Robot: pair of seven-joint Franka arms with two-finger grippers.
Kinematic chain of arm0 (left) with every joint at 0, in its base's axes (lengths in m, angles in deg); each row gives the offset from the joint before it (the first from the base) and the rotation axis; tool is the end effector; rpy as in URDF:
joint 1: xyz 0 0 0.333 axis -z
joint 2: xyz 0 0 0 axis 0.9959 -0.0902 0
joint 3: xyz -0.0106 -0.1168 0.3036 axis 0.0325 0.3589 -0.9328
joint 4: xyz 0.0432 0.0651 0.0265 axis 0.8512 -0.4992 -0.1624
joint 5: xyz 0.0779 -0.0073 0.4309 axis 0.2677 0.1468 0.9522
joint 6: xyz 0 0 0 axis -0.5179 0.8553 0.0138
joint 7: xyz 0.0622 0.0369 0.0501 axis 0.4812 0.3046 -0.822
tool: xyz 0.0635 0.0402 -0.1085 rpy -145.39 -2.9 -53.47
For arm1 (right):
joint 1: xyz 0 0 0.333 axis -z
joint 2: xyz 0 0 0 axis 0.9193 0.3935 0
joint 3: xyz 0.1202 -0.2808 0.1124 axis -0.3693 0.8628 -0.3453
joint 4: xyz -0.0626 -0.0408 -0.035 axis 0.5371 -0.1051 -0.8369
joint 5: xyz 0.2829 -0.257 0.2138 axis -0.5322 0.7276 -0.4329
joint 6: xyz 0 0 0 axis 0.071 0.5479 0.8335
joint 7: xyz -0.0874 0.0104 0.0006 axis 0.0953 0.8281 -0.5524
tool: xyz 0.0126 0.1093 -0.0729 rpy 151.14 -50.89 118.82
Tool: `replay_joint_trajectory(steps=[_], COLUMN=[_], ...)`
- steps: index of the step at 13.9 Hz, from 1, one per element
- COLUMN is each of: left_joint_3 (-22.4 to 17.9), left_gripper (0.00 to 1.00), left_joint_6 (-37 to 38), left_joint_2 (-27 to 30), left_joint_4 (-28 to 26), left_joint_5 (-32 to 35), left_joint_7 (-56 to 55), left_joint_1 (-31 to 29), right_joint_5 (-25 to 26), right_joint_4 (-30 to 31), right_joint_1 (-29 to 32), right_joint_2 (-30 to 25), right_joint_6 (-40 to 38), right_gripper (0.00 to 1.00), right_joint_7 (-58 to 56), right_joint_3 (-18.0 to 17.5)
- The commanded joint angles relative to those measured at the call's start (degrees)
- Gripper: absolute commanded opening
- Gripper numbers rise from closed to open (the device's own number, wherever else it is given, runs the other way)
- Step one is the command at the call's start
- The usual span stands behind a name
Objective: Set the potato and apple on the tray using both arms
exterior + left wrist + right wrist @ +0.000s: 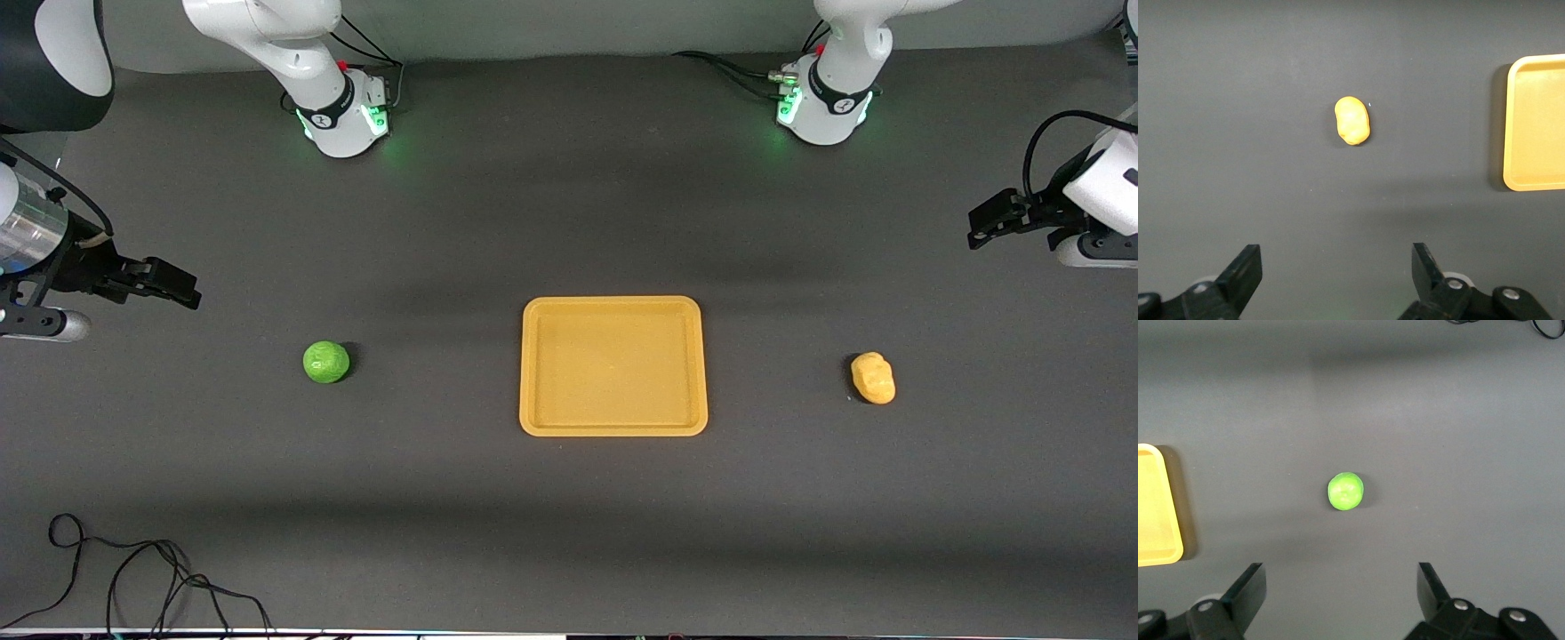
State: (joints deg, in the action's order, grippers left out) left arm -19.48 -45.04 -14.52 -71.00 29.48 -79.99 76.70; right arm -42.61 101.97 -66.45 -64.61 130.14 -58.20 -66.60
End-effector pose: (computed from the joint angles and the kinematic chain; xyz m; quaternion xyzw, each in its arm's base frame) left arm 0.5677 0.0054 0.5486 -0.9997 0.0230 0.0104 0.0064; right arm 0.6300 0.0293 0.5677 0.9981 -0.0586 -0.0125 0.0125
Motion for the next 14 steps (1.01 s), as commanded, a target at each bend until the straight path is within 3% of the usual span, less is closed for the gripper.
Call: replay_joint_trajectory(steps=[1,4,8,12,14], left_joint_3=[-0.10,-0.01,-0.01,-0.10,-0.10], left_gripper=[1.00,1.00,1.00,1.00,1.00], left_joint_6=[-4.25,-11.62,-32.35,-44.06,-49.33], left_joint_2=[-0.26,-3.86,-11.84,-24.94,-30.13], left_joint_4=[-3.22,-6.47,-16.24,-16.16,-16.15], left_joint_5=[-0.55,-0.55,-0.37,1.03,3.31], left_joint_7=[0.79,0.79,0.00,0.00,-0.44], left_joint_1=[0.21,0.21,0.39,1.26,1.62], right_joint_5=[0.97,1.06,0.97,0.62,0.28], right_joint_4=[1.28,1.63,2.58,15.66,18.40], right_joint_1=[-0.11,-0.02,-0.19,-0.20,-0.11], right_joint_2=[-1.14,-1.14,-0.44,-2.55,-1.41], right_joint_6=[0.66,0.66,0.57,15.83,19.19], right_gripper=[1.00,1.00,1.00,1.00,1.00], right_joint_7=[0.18,0.70,1.23,1.06,0.79], right_joint_3=[-0.19,-0.19,-0.19,-0.27,-0.27])
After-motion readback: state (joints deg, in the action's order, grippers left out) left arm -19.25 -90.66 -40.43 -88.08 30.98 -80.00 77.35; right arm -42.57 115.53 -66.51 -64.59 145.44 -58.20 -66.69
